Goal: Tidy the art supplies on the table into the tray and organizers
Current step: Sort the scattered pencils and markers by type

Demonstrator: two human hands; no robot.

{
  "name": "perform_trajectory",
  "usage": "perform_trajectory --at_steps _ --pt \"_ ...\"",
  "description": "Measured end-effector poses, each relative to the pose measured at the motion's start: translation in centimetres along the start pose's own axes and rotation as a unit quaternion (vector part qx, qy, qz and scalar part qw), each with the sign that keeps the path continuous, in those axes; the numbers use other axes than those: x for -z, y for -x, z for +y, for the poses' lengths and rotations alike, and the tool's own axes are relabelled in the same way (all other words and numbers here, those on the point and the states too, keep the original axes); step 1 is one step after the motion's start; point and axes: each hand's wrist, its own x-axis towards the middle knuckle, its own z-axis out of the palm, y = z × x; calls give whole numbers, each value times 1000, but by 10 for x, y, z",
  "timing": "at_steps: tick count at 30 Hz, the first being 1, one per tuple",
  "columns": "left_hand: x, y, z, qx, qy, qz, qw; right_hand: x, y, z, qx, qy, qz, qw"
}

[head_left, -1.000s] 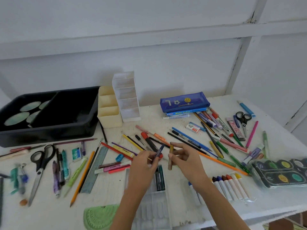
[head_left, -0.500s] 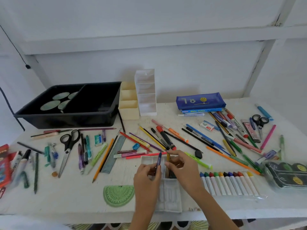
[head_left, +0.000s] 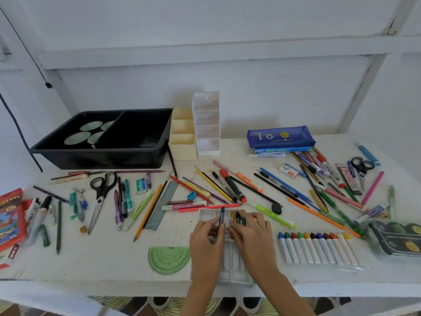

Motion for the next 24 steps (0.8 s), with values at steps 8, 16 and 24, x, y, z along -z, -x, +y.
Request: perform_trajectory --at_steps 8,16,24 --pt "-2 0 -2 -17 -10 -21 1000 1 10 -9 -53 -19 -68 996" --pt "-9 2 -12 -123 -193 -14 973 6 8 -12 -53 -41 -19 998" --pt "-15 -4 -18 -155 -317 -81 932 1 7 -8 -52 -43 -44 997"
